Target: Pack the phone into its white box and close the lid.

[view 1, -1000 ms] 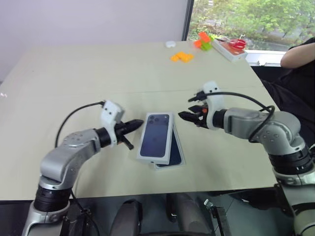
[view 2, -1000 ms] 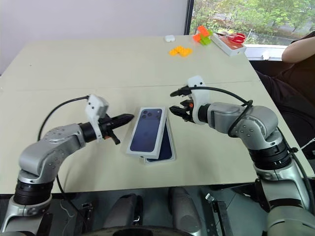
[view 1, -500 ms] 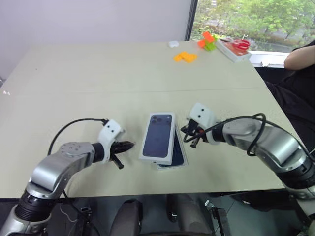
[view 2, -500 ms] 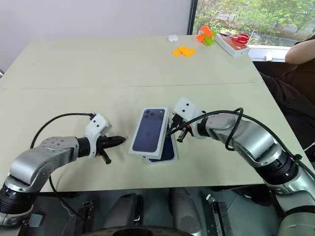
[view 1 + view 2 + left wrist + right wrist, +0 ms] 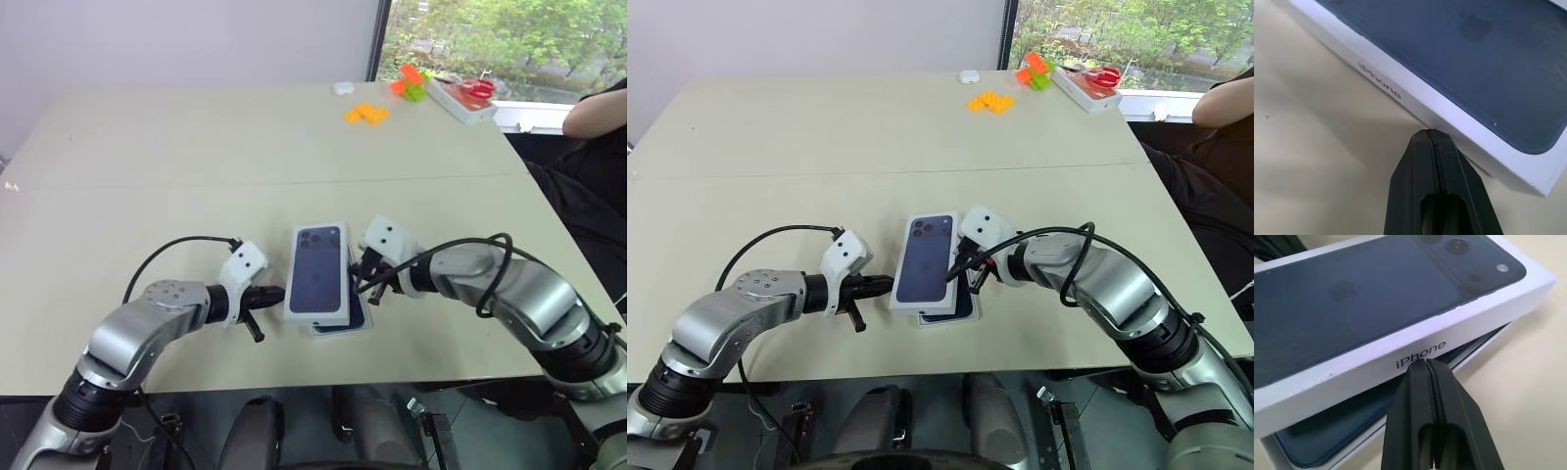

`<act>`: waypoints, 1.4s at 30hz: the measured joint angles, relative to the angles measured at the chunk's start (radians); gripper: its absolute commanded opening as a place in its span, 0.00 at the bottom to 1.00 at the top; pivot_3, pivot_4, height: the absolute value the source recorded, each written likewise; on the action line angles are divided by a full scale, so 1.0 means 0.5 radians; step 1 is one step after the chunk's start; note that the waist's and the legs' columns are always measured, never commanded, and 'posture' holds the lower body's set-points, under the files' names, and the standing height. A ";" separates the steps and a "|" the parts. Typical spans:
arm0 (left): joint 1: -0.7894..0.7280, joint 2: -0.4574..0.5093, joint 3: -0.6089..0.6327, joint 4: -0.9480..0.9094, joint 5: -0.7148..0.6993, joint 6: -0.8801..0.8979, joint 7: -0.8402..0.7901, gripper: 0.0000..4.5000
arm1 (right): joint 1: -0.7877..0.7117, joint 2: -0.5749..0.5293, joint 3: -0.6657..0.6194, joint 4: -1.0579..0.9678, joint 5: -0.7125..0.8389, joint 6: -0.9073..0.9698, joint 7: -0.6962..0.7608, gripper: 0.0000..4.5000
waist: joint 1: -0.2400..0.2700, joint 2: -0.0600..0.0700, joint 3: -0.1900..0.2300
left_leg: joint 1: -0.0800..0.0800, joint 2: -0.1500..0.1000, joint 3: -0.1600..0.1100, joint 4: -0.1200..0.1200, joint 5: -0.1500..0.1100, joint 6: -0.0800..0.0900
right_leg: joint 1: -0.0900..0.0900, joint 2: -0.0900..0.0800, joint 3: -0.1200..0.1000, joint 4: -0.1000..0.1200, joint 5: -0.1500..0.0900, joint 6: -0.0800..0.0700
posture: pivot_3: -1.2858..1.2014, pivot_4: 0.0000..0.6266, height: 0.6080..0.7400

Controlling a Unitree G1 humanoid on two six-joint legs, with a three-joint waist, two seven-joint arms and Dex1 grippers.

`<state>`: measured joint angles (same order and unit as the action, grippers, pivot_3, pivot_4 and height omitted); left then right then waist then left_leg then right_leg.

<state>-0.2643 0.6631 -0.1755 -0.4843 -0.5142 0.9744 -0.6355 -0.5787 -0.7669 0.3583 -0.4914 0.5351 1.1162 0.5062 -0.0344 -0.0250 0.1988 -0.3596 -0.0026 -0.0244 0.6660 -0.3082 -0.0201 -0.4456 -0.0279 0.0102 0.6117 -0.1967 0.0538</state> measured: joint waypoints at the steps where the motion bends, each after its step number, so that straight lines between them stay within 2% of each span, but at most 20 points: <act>1: -0.009 -0.014 -0.003 -0.005 -0.002 0.003 -0.004 0.00 | 0.009 -0.001 -0.016 -0.004 -0.006 0.010 0.003 0.01 | 0.000 0.000 0.000 | 0.000 0.000 0.000 0.000 0.000 0.000 | 0.000 0.000 0.000 0.000 0.000 0.000 | 0.52 0.24 1.00; 11: -0.026 -0.066 -0.016 -0.100 -0.045 0.055 -0.045 0.00 | 0.054 -0.020 -0.099 -0.041 -0.050 0.057 0.057 0.01 | 0.001 0.000 0.000 | 0.000 0.000 0.000 0.000 0.000 0.000 | 0.000 0.001 0.000 0.001 0.001 0.002 | 0.52 0.24 1.00; 22: -0.031 -0.025 -0.040 -0.157 -0.059 0.081 -0.092 0.00 | 0.133 -0.070 -0.107 -0.121 -0.071 0.094 0.122 0.01 | -0.001 0.000 0.000 | 0.002 -0.001 0.000 0.001 0.000 0.000 | 0.001 0.002 0.000 0.002 0.001 0.001 | 0.52 0.24 1.00; 42: -0.030 -0.026 -0.077 -0.101 0.031 0.065 -0.058 0.00 | 0.148 -0.001 -0.104 -0.130 -0.121 0.116 0.125 0.01 | -0.001 0.000 0.000 | 0.004 -0.001 0.000 0.002 0.000 0.000 | 0.003 0.002 0.000 0.003 0.001 0.001 | 0.52 0.24 1.00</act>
<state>-0.2791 0.6502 -0.2140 -0.5345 -0.4987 1.0070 -0.6645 -0.5046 -0.7676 0.3065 -0.5567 0.4745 1.1740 0.5686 -0.0351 -0.0252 0.1987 -0.3578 -0.0031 -0.0244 0.6671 -0.3081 -0.0201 -0.4441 -0.0270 0.0101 0.6130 -0.1964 0.0544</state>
